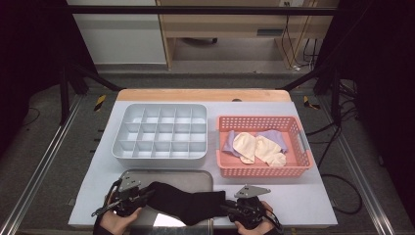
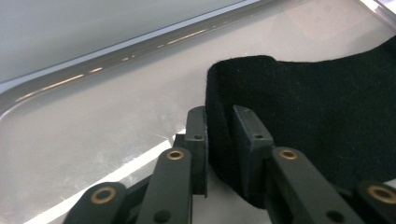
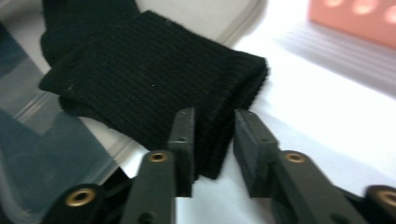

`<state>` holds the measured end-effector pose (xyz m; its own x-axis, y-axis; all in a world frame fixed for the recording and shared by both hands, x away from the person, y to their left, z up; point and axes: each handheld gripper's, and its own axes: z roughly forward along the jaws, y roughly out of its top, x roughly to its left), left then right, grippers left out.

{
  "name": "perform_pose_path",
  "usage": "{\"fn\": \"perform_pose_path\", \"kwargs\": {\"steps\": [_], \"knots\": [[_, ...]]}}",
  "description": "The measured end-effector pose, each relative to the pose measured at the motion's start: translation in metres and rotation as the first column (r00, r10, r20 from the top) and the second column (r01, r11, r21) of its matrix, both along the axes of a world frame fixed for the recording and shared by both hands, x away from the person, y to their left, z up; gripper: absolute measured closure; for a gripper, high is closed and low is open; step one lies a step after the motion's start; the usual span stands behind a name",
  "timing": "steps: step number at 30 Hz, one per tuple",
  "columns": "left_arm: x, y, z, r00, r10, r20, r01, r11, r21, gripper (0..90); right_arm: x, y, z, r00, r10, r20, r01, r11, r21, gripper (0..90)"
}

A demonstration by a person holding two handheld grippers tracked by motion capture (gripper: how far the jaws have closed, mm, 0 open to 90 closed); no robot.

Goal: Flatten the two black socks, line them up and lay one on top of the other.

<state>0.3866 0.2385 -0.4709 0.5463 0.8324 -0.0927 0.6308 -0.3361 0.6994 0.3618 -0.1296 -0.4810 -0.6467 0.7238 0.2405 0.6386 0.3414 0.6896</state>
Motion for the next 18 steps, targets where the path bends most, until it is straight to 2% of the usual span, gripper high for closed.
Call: {"fn": "perform_pose_path", "kwargs": {"steps": [3, 6, 8, 11, 14, 16, 18], "knots": [[0.000, -0.002, 0.001, 1.0000, 0.000, -0.006, 0.000, 1.0000, 0.002, 82.4, 0.003, 0.000, 0.001, 0.9993, 0.009, -0.036, -0.008, 1.000, 0.018, 79.2], [-0.001, -0.003, 0.002, 0.9999, 0.010, 0.010, -0.010, 0.9999, 0.014, 84.1, 0.005, -0.002, 0.004, 0.9989, 0.013, -0.044, -0.012, 1.000, 0.014, 82.6], [0.000, -0.002, 0.003, 0.9998, 0.013, 0.017, -0.013, 0.9999, 0.007, 84.5, 0.007, -0.004, 0.007, 0.9998, -0.006, -0.017, 0.006, 1.000, -0.013, 82.7], [0.001, -0.002, 0.005, 0.9993, 0.015, 0.035, -0.014, 0.9998, -0.014, 84.4, 0.015, -0.012, 0.012, 0.9986, -0.050, 0.014, 0.050, 0.999, -0.021, 82.6], [0.004, -0.008, 0.002, 0.9990, 0.003, 0.044, -0.004, 0.9998, 0.021, 83.7, 0.024, -0.013, 0.008, 0.9979, -0.064, 0.007, 0.064, 0.997, -0.050, 81.3], [0.005, -0.009, 0.001, 0.9989, 0.003, 0.046, -0.004, 0.9998, 0.020, 81.9, 0.025, -0.012, 0.007, 0.9980, -0.063, 0.008, 0.063, 0.997, -0.047, 78.7], [0.005, -0.006, 0.002, 0.9985, 0.007, 0.055, -0.008, 0.9999, 0.011, 76.2, 0.024, -0.014, 0.009, 0.9966, -0.072, 0.040, 0.074, 0.996, -0.042, 72.1]]}}
